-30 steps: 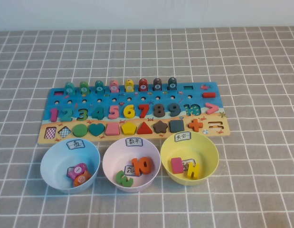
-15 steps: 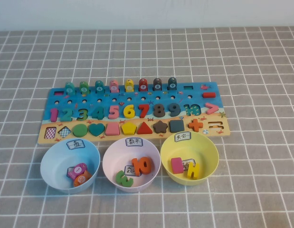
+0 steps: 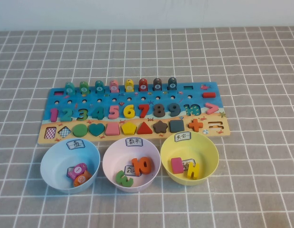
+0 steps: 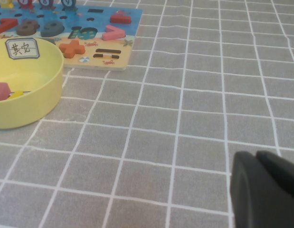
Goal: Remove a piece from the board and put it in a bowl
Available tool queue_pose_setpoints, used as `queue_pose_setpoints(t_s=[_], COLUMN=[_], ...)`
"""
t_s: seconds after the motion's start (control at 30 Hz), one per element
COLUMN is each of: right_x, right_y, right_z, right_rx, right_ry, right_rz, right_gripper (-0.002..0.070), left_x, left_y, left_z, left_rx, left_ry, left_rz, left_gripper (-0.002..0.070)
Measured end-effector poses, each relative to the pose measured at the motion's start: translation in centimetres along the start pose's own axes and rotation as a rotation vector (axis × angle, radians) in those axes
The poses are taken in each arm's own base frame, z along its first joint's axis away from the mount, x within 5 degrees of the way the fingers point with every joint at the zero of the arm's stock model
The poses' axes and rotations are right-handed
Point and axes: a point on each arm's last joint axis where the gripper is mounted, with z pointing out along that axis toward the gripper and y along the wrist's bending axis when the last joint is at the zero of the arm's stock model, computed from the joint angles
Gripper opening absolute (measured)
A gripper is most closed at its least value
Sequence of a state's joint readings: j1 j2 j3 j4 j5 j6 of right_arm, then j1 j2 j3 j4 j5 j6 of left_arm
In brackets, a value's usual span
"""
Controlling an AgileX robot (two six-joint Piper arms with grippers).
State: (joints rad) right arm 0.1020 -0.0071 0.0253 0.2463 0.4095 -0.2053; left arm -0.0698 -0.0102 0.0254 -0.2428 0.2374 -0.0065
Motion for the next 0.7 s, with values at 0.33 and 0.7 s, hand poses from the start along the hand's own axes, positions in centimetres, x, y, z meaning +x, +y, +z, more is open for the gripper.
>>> queue_pose_setpoints(t_s=[0.33, 0.7], right_x=[0.0, 0.0], right_y=[0.0, 0.0], right_z=[0.0, 0.0], right_rx=[0.0, 0.0], right_ry=[0.0, 0.0], right_rz=[0.0, 0.0], right_gripper=[-0.0017, -0.0017], left_x=[-1.7, -7.0], left_y=[-0.2, -2.0], left_z=[-0.2, -0.8], left_rx=[0.063, 0.094], left_ry=[-0.175, -0.159], left_rz=[-0.484, -0.361], left_gripper=[0.0, 0.0])
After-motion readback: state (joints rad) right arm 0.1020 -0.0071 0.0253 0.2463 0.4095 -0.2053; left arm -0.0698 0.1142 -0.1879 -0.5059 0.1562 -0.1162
